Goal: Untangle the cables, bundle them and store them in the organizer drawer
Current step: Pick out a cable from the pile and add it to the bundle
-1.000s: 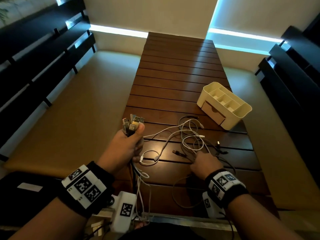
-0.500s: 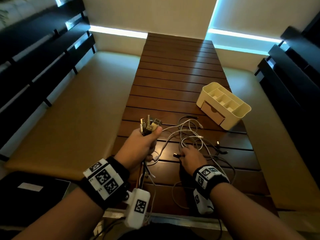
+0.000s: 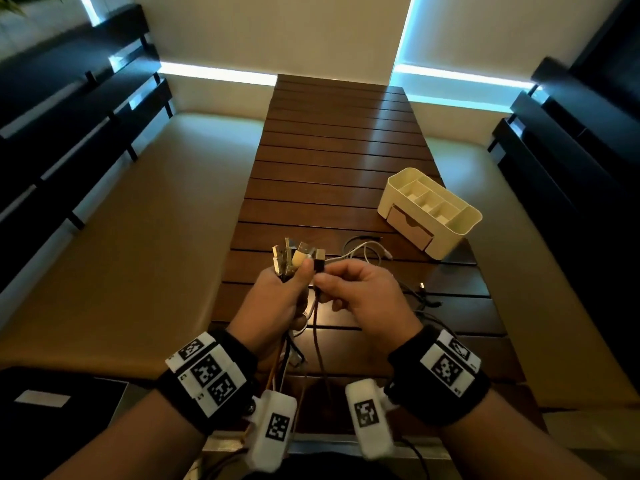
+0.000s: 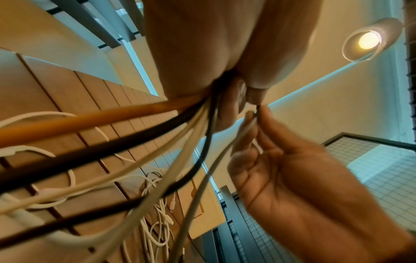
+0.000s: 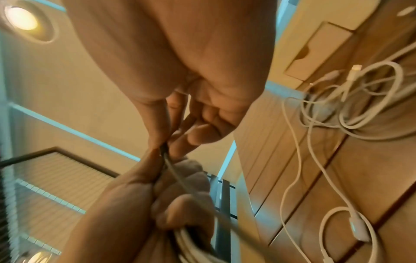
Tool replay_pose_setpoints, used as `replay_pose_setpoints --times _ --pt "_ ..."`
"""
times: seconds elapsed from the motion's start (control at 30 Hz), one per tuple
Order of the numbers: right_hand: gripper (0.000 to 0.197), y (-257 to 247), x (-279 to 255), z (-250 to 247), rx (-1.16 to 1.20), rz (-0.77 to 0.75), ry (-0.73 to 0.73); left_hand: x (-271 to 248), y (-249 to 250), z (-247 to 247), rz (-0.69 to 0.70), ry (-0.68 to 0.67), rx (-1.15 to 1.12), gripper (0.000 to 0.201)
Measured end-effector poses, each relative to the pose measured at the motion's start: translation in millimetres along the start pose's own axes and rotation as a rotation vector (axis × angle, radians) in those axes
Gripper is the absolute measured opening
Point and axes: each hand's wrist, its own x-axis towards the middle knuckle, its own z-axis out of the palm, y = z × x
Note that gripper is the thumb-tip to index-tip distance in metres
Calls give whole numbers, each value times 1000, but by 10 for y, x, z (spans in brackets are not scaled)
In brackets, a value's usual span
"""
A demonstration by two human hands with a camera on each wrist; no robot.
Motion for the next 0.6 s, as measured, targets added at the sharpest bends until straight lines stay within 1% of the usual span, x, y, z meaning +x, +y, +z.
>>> replay_pose_setpoints --times 0.07,0.2,0.33,0.4,0.47,0.53,0.6 --pt "4 -46 -45 16 14 -14 -5 4 2 36 42 3 114 37" --pt "9 -76 -89 -12 25 -9 26 -7 -11 73 125 -46 144 47" --pt "12 -93 -154 -20 -34 -41 31 -32 4 143 174 -143 56 36" --pt "8 -119 -181 -20 -65 -63 17 -18 -16 136 200 -154 37 43" --pt "13 -130 -192 -27 -94 -56 -10 -6 -27 118 210 -167 4 48" --pt "19 -129 -196 -33 -103 -42 -38 -4 -29 105 208 -191 -32 43" --pt "20 -134 -196 -43 -102 -37 -72 -14 -19 106 204 -205 -41 34"
